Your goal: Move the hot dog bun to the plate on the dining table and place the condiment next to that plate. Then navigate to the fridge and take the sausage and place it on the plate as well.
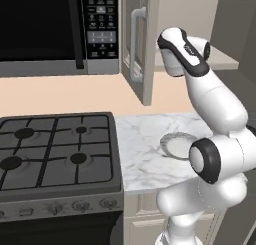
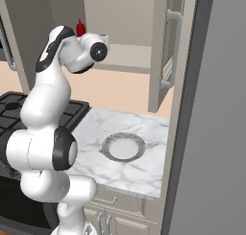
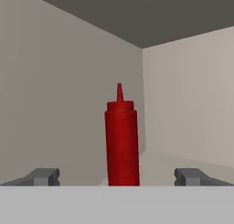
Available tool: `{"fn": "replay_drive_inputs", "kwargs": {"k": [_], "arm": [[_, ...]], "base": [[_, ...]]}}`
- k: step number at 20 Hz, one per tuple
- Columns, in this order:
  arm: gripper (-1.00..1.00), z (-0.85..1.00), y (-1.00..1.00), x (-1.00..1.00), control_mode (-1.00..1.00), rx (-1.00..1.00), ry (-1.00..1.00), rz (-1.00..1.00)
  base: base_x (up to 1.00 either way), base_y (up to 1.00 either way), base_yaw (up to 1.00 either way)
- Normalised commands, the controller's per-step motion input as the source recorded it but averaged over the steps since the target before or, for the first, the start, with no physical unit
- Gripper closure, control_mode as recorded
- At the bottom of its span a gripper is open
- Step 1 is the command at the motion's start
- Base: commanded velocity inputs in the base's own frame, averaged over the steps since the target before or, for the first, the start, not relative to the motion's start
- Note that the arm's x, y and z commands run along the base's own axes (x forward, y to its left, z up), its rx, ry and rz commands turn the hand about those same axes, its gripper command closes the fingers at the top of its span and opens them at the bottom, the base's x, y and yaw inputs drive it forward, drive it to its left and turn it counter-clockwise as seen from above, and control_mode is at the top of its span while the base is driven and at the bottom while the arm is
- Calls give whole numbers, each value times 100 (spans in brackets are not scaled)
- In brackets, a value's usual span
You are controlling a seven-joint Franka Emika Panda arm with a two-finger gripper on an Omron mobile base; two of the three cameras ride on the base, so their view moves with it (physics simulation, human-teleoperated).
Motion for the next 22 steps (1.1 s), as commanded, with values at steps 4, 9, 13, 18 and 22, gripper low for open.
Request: {"fn": "replay_drive_inputs", "kwargs": {"k": [4, 9, 13, 18, 22], "arm": [[-100, 0, 1, 38, -100, 0, 4, 0], [-100, -1, 18, 26, -100, -1, 3, 0], [-100, -2, 16, 0, -100, -3, 1, 2], [-100, 0, 10, 13, -100, 0, 1, 1], [-100, 0, 7, 32, -100, 0, 1, 0]], "base": [[0, 0, 0], [0, 0, 0], [0, 0, 0], [0, 0, 0], [0, 0, 0]]}}
